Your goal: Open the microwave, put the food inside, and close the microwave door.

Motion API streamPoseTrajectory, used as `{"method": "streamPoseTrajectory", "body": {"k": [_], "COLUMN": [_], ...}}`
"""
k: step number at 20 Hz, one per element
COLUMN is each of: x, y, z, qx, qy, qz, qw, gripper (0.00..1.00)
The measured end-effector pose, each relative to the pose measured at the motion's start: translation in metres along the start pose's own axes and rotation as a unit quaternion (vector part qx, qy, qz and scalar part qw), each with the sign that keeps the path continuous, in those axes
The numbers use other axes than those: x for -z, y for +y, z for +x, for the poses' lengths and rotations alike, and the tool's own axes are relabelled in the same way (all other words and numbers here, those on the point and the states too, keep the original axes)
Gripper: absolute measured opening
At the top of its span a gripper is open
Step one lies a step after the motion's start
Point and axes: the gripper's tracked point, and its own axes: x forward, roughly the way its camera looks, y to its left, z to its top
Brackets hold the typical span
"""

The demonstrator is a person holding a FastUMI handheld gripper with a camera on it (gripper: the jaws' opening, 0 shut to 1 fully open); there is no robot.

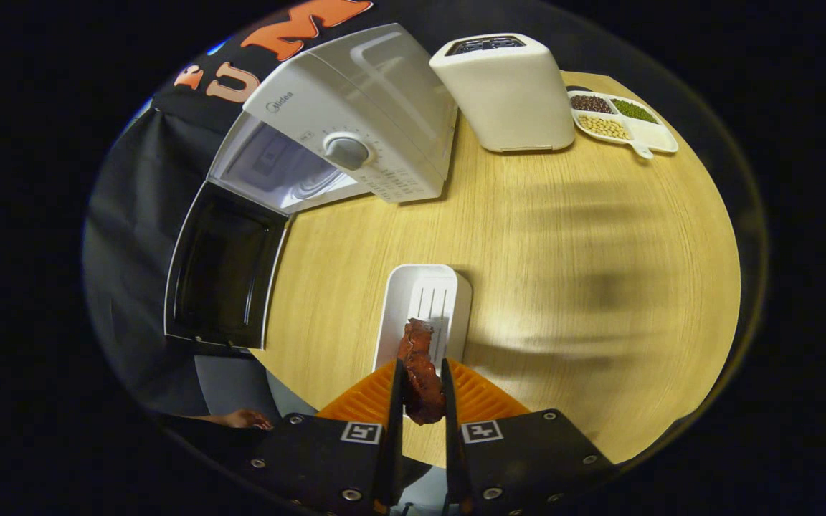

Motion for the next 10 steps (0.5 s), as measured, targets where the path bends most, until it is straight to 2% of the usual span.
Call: {"method": "streamPoseTrajectory", "body": {"k": [3,10], "x": [0.008,0.010], "y": [0.011,0.033], "z": [-0.002,-0.005], "qx": [0.008,0.026], "qy": [-0.008,-0.067], "qz": [0.001,0.040], "qw": [1.000,0.997], "gripper": [0.18,0.18]}}
